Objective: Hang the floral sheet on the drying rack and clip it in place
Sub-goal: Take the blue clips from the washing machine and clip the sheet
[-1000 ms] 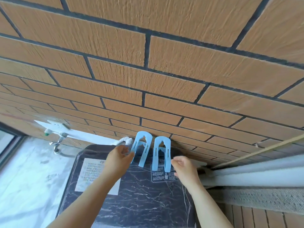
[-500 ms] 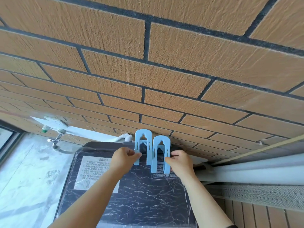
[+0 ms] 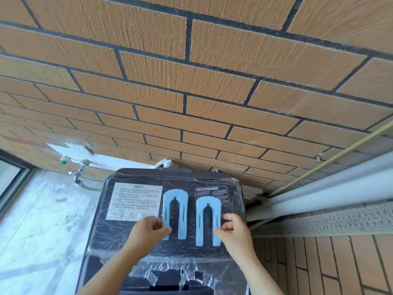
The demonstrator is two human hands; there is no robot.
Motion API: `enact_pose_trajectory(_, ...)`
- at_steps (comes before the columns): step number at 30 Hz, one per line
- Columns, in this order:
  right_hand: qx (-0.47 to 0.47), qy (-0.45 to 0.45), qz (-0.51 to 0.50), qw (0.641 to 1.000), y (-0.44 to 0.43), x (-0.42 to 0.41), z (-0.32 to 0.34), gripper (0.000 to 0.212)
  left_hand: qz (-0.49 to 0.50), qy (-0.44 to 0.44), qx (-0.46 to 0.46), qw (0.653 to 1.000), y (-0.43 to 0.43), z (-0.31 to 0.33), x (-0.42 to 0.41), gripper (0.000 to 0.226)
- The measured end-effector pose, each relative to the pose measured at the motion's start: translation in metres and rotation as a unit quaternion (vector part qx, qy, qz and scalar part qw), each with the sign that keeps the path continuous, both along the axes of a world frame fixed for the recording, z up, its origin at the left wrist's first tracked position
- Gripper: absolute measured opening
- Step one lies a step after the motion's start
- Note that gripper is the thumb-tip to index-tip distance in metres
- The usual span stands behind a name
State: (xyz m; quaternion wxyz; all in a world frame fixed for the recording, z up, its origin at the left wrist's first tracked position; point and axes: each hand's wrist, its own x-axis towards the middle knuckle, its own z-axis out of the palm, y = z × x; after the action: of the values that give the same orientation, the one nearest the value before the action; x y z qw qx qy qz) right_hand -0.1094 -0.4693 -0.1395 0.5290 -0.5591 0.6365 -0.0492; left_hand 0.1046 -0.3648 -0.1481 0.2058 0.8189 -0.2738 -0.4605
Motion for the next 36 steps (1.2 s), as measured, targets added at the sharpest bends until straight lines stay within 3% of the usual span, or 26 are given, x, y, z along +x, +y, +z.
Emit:
enact_pose_trajectory(5,-0.016,-0.015,-0.025,0.999,0.003,-0.009,0.003,0.042,0.031,-0.021,-0.011,0.999,0.002,0.004,0.004,0.027)
enact_pose_trajectory(12,-0.032,-0.014,0.014,0.999,-0.022,0.002,-0.002,0.029,0.055,-0.022,-0.059,0.997,-0.030,0.015,0.012,0.048)
enact_pose_trajectory(17,-0.017,-0.008,0.046,0.999,-0.022,0.011,-0.003,0.009,0.062,0.001,-0.029,0.998,-0.036,0.012,0.005,0.026)
enact_pose_trajectory(21,-0.010,-0.018,0.044,0.999,-0.018,0.008,0.001,0.018,0.088,0.048,-0.043,0.994,-0.028,0.011,0.009,0.025)
enact_pose_trajectory(25,-0.013,-0.071,0.001,0.997,-0.012,0.002,0.013,0.013,0.093,0.041,-0.057,0.993,-0.017,0.013,0.011,0.029)
enact_pose_trajectory(29,-0.029,-0.118,-0.071,0.990,-0.004,0.000,0.031,0.038,0.117,0.032,-0.094,0.988,-0.007,0.031,0.006,0.045)
enact_pose_trajectory(32,-0.031,-0.149,-0.070,0.986,0.002,-0.002,0.045,0.051,0.158,0.042,-0.140,0.977,0.002,0.049,0.003,0.065)
enact_pose_trajectory(36,-0.039,-0.191,-0.013,0.981,0.011,-0.005,0.065,0.023,0.175,0.031,-0.169,0.969,0.019,0.070,-0.004,0.062)
